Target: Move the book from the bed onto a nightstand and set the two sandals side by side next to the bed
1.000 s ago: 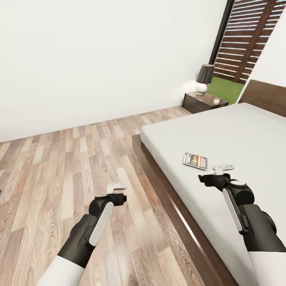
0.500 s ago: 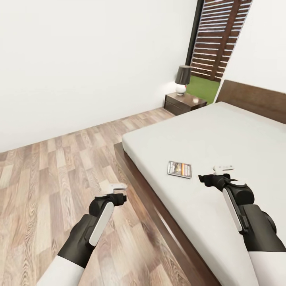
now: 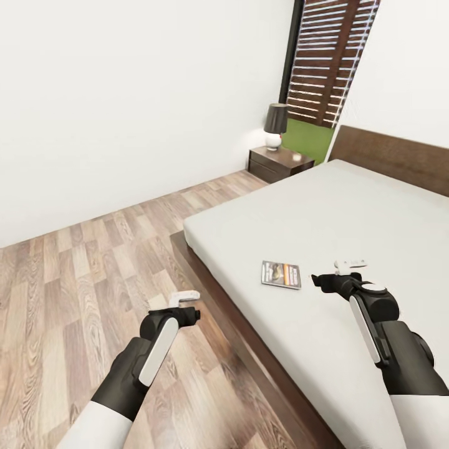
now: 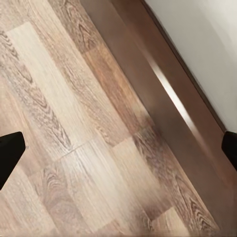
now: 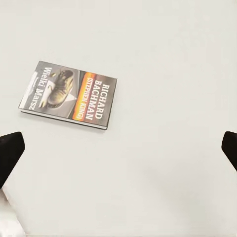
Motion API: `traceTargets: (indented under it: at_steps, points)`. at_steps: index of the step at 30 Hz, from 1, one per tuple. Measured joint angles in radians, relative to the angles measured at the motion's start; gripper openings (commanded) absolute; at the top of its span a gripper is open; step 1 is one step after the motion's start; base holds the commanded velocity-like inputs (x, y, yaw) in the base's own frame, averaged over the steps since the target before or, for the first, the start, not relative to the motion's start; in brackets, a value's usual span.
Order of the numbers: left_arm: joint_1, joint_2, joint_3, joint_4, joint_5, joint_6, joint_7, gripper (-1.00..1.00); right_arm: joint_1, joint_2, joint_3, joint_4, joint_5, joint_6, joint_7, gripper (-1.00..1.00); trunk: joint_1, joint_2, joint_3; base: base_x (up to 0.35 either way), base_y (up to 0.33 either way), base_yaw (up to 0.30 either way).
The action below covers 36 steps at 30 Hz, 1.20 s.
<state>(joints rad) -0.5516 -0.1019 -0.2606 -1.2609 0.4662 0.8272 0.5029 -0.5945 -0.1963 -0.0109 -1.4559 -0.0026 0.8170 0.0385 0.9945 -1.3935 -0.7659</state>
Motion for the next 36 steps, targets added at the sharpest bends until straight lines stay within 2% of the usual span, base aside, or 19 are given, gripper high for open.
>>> traceTargets:
  at_steps: [9,18,25,30,36]
  points:
    - [0.0,0.002,-0.003,-0.001,0.007,-0.003,0.0,1.0,0.0,0.0,0.001,0.0,0.001,0.0,0.0,1.0,0.0,0.0,0.0,-0.127,0.311,-0.001]
    - [0.0,0.02,0.005,0.002,0.014,-0.005,-0.001,1.0,0.0,0.0,0.0,0.0,0.001,0.0,-0.001,1.0,0.0,0.0,0.0,-0.044,0.239,-0.007]
    - [0.0,0.023,0.013,0.002,0.025,-0.004,-0.001,1.0,0.0,0.0,-0.001,0.0,0.001,0.0,-0.001,1.0,0.0,0.0,0.0,-0.003,0.073,-0.212]
    - [0.0,0.023,0.014,0.002,0.024,-0.005,0.001,1.0,0.0,0.0,-0.001,0.001,0.001,0.0,-0.001,1.0,0.0,0.0,0.0,0.0,0.229,-0.201]
    - [0.0,0.023,0.014,0.002,0.021,-0.006,0.007,1.0,0.0,0.0,0.0,0.001,0.001,0.0,-0.001,1.0,0.0,0.0,0.0,0.001,0.271,-0.041]
